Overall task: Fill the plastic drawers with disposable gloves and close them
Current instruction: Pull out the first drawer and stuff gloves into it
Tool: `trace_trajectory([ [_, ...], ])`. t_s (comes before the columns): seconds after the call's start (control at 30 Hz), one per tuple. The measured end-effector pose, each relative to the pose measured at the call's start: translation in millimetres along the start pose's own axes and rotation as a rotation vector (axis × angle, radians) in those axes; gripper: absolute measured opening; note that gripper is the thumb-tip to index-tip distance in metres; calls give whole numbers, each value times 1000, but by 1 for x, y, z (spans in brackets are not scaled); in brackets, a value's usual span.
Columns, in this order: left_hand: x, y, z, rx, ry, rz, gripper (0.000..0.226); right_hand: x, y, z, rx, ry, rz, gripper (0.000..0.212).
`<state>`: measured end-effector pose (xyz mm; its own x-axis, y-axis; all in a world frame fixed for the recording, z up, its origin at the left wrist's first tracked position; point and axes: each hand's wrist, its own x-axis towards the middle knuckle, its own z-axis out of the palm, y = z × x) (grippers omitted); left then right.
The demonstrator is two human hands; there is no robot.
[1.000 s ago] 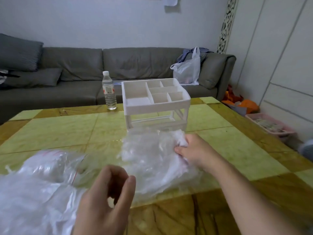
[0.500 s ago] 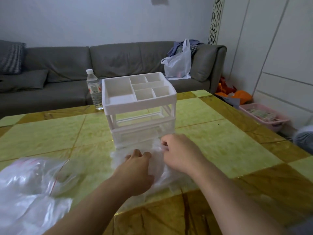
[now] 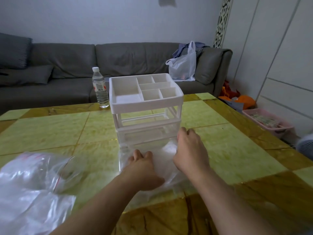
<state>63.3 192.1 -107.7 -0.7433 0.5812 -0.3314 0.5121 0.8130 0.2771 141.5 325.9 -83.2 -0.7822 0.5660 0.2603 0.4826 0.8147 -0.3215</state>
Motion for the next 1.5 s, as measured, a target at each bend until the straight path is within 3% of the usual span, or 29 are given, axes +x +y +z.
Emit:
trace_trajectory([
  [0.1,0,0,5,-63,7,-13,96,-2,-17,-7,83,10,-81,25],
  [0.2,3,-2,10,-28,19,19,105,-8,-33,1,214,-147,-64,8],
  [0.27,1,-1,10,-66,27,14,115,-10,-32,11,167,-326,-22,24],
  [0.33,2,-3,10,-133,33,-24,111,-8,-25,22,96,-453,12,41],
  [0.47,9,-6,6,-267,52,-94,104,-3,-17,34,55,-549,30,68],
  [0.63,14,-1,9,-529,181,-226,82,1,-16,39,64,-577,40,78],
  [0.73,9,1,12,-481,184,-214,77,1,-16,39,57,-601,31,76],
  [0.83,-4,3,4,-284,179,-151,66,1,-17,40,33,-621,30,81],
  [0.97,-32,2,-7,-29,343,134,36,4,-21,41,-35,-668,50,91],
  [1.07,-41,0,-2,-98,171,190,28,4,-22,42,-50,-687,54,99],
  [1.13,-38,-2,-1,-146,72,90,43,3,-22,41,-23,-674,56,102],
  [1.27,-21,0,-5,-156,-13,-64,110,4,-24,40,-15,-678,66,115],
  [1.37,-10,5,-4,-115,-22,-156,123,5,-24,38,-23,-674,66,120],
  [1.5,-7,13,-4,-105,-14,-188,117,5,-22,38,-10,-654,74,123],
])
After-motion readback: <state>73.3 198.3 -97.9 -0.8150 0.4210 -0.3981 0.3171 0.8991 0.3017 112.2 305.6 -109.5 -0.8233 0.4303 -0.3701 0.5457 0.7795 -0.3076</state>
